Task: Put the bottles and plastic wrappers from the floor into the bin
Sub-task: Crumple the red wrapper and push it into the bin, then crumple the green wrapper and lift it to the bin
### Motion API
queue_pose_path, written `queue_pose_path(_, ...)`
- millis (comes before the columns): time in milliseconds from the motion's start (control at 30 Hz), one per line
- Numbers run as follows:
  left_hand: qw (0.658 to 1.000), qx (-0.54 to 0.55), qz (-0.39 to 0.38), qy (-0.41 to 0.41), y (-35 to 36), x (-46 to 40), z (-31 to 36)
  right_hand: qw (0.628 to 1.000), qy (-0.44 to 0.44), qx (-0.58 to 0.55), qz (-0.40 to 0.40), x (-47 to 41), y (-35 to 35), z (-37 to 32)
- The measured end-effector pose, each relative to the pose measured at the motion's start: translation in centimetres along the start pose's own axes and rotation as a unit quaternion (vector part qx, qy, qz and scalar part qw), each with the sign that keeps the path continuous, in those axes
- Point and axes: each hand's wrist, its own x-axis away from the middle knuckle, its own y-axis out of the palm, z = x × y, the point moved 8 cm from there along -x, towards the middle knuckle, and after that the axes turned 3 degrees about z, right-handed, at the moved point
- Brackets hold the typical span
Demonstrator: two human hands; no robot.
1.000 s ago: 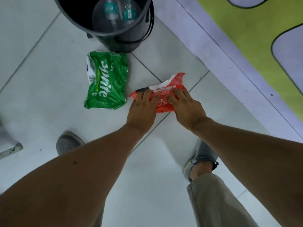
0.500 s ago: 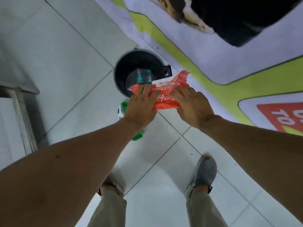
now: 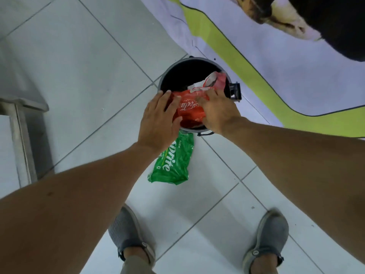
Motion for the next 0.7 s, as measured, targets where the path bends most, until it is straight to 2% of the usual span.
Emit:
queue_pose_path(67,1.000,-0.001,0.006,-0.024,0.0,3.2,-2.1,0.998,0.023,-0.046,-0.040,-0.1,1.3,-0.4)
queue_pose_path(100,0.999,-0.008,-0.008,-0.043,0.2,5.0,-2.9,0.998,0.036,-0.055,-0.025,0.3,1.1,-0.4)
queue_pose_path(200,0.987,-0.019,-0.083,-0.137,1.4,10.6,-5.1,0.988,0.037,-0.075,0.128,3.4,-2.2,-0.8)
queue_pose_path(267,0.967,-0.010,-0.143,-0.209,2.9,14.1,-5.6,0.963,-0.010,-0.126,0.240,6.6,-4.0,-1.7)
queue_pose_path(300,0.956,-0.003,-0.167,-0.240,3.9,15.6,-5.5,0.950,-0.044,-0.157,0.267,8.1,-4.2,-2.5)
queue_pose_path(333,0.946,0.006,-0.182,-0.267,5.0,16.9,-5.3,0.945,-0.077,-0.180,0.262,9.4,-3.5,-3.5)
queue_pose_path(433,0.920,0.044,-0.191,-0.340,8.7,19.2,-4.2,0.957,-0.165,-0.198,0.136,11.0,2.1,-7.0)
queue_pose_path(567,0.896,0.081,-0.154,-0.408,14.6,19.7,-3.9,0.973,-0.208,-0.098,-0.018,8.2,11.1,-9.0)
queue_pose_path(633,0.884,0.085,-0.151,-0.434,17.7,19.5,-4.1,0.974,-0.219,-0.030,-0.052,5.6,14.8,-9.4)
queue_pose_path(700,0.867,0.088,-0.165,-0.462,20.2,19.3,-4.4,0.967,-0.250,0.021,-0.044,3.0,17.2,-10.3)
